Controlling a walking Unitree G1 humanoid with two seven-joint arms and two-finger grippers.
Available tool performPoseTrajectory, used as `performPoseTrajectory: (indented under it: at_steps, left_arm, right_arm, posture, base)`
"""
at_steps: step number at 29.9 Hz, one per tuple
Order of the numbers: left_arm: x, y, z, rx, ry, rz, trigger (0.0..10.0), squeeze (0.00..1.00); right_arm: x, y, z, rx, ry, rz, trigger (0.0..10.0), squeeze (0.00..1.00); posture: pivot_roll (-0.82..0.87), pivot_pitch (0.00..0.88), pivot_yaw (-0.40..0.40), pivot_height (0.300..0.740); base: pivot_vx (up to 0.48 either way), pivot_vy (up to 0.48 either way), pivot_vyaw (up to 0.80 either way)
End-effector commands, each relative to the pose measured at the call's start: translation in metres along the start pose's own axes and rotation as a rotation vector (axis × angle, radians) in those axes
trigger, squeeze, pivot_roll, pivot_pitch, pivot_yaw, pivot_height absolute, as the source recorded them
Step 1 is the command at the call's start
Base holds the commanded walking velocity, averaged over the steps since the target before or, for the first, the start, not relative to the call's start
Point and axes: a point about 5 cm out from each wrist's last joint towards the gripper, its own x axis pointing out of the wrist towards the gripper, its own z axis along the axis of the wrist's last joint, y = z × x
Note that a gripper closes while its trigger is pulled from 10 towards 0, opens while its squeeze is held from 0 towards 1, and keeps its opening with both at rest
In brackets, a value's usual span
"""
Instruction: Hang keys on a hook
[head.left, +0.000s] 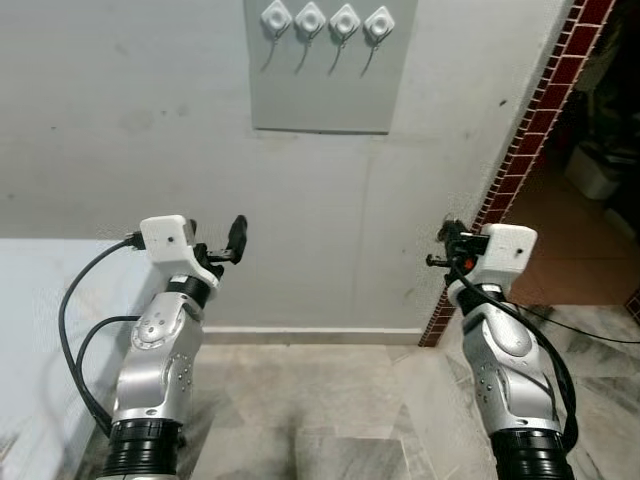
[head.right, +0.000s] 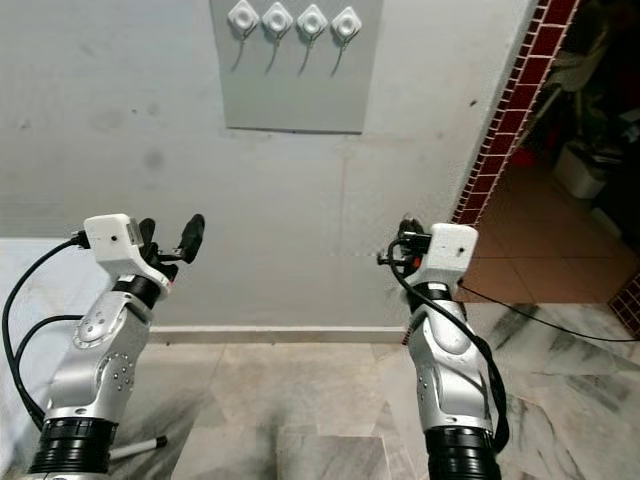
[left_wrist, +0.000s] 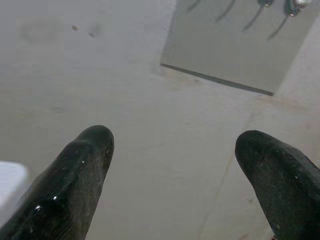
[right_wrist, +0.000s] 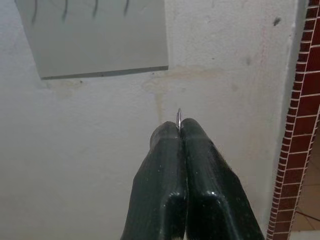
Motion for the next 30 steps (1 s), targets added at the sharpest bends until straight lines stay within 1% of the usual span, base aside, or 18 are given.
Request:
performPoseTrajectory:
  at_steps: [1, 3, 7, 8, 9, 12, 16, 30]
  left_arm:
    - [0.0013, -0.0009, 0.0026, 0.012, 0.006, -0.004, 10.0, 0.00]
    - [0.0018, 0.0011, 0.0038, 0.001, 0.000, -0.009, 10.0, 0.00]
    - [0.0022, 0.0024, 0.0045, 0.002, -0.002, -0.008, 10.0, 0.00]
    - [0.0025, 0.0030, 0.0050, 0.001, -0.004, -0.008, 10.0, 0.00]
    - [0.0027, 0.0032, 0.0053, -0.001, -0.005, -0.008, 10.0, 0.00]
    - [0.0028, 0.0032, 0.0053, -0.001, -0.006, -0.008, 10.0, 0.00]
    - [0.0037, 0.0038, 0.0057, -0.008, -0.004, -0.008, 10.0, 0.00]
    - [0.0052, 0.0060, 0.0054, -0.033, -0.005, 0.003, 10.0, 0.00]
  right_arm:
    - [0.0003, -0.0016, 0.0080, 0.002, -0.016, 0.008, 10.0, 0.00]
    - [-0.0026, -0.0012, 0.0085, -0.024, -0.028, 0.029, 10.0, 0.00]
    - [-0.0038, -0.0004, 0.0081, -0.020, -0.028, 0.029, 10.0, 0.00]
    - [-0.0041, 0.0012, 0.0088, -0.027, -0.034, 0.035, 10.0, 0.00]
    - [-0.0041, 0.0029, 0.0086, -0.016, -0.031, 0.042, 10.0, 0.00]
    - [-0.0041, 0.0032, 0.0085, -0.011, -0.030, 0.044, 10.0, 0.00]
    - [-0.0043, 0.0058, 0.0098, -0.025, -0.030, 0.051, 10.0, 0.00]
    - [-0.0054, 0.0061, 0.0131, -0.035, -0.036, 0.066, 10.0, 0.00]
  posture:
    - [-0.01, 0.000, -0.016, 0.740]
    - [-0.01, 0.000, -0.016, 0.740]
    - [-0.02, 0.000, -0.017, 0.740]
    - [-0.02, 0.000, -0.018, 0.740]
    - [-0.02, 0.000, -0.018, 0.740]
    - [-0.02, 0.000, -0.018, 0.740]
    - [-0.02, 0.000, -0.022, 0.740]
    - [-0.03, 0.000, -0.028, 0.740]
  base:
    - [0.000, 0.000, 0.00]
    - [0.000, 0.000, 0.00]
    - [0.000, 0.000, 0.00]
    - [0.259, 0.000, 0.00]
    - [0.262, 0.000, 0.00]
    - [0.262, 0.000, 0.00]
    - [0.276, 0.000, 0.00]
    - [0.302, 0.000, 0.00]
